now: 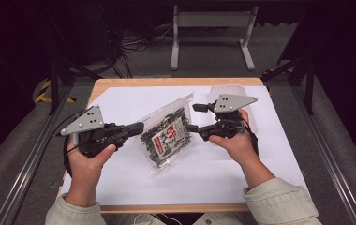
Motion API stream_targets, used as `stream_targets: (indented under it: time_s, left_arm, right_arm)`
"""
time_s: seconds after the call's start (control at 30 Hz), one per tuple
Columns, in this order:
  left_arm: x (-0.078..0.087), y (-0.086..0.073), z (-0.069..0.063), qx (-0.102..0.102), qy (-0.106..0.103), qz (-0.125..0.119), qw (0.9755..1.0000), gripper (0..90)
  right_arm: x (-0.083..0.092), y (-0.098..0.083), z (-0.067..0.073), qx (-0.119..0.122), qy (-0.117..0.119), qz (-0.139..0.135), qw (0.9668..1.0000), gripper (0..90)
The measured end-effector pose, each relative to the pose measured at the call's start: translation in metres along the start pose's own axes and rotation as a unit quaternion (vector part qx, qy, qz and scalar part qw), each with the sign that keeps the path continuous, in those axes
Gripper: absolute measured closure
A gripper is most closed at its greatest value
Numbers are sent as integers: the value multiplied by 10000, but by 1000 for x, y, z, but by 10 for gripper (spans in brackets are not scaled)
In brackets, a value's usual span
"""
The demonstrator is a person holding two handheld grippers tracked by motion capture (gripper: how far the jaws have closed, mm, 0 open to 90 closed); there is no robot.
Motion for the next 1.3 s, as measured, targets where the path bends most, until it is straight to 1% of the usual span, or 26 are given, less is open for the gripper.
stream_targets:
  time_s: [0.07,0.1,0.13,0.2,0.3,0.33,0.4,0.53,0.63,0.73,0.8,0.83,0.9,0.97,1.0,1.03,1.07,1.1,1.17,1.27,1.3]
  left_arm:
    - [-1,1,-4,-50,-73,-3,10000,896]
    - [-1,1,-4,-50,-73,-3,10000,897]
    - [-3,1,-6,-91,-115,20,9999,896]
    - [-3,1,-8,-101,-138,1,9999,896]
    - [-6,2,-11,-131,-236,-8,9996,896]
    - [-6,2,-11,-174,-254,-2,9995,897]
    - [-8,2,-12,-164,-290,-15,9994,897]
    - [-9,2,-13,-207,-329,-13,9992,897]
    - [-9,2,-13,-212,-316,-26,9993,897]
    - [-8,2,-11,-153,-287,-58,9995,896]
    - [-8,1,-10,-150,-270,-73,9995,896]
    - [-8,1,-9,-107,-259,-68,9996,896]
    - [-8,1,-8,-94,-228,-78,9997,896]
    - [-7,1,-6,-91,-152,-114,9998,896]
    - [-7,1,-6,-91,-152,-114,9998,896]
    - [-6,1,-4,-50,-89,-125,9999,895]
    - [-6,0,-2,-63,2,-101,9999,896]
    - [-6,0,-2,-63,2,-101,9999,895]
    - [-4,0,1,-34,44,-133,9999,895]
    - [-4,0,3,-22,207,-130,9997,894]
    - [-4,0,3,-22,207,-130,9997,894]
  right_arm:
    - [-2,0,-1,12,11,15,10000,277]
    - [-2,0,-1,12,11,15,10000,277]
    - [-4,1,0,11,76,0,10000,271]
    - [-6,2,1,33,123,-16,9999,266]
    - [-8,4,3,75,217,-45,9997,261]
    - [-9,5,4,105,245,-60,9996,260]
    - [-9,6,6,136,285,-84,9995,258]
    - [-11,8,10,218,385,-127,9989,251]
    - [-11,9,10,207,390,-135,9989,263]
    - [-8,9,10,185,425,-140,9988,312]
    - [-6,9,11,182,449,-141,9987,350]
    - [-5,9,12,187,469,-131,9986,363]
    - [-4,8,14,212,490,-93,9985,391]
    - [-3,8,16,245,544,-88,9982,452]
    - [-3,8,16,245,544,-88,9982,452]
    - [0,8,23,329,787,-87,9963,582]
    - [1,8,26,436,850,-53,9954,621]
    - [1,8,26,436,850,-53,9954,621]
    - [1,8,33,625,878,20,9942,653]
    - [2,9,37,715,987,29,9925,694]
    - [2,8,38,780,992,49,9920,706]
Point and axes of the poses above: each handheld gripper's, and its own axes: x roughly backward along the jaws, y roughly out of its top, z roughly to its left, the point moved 9 cm from there along -x, roughly forward along the jaws, and after that the axes turned 8 degrees about z, right-handed, at the moved point
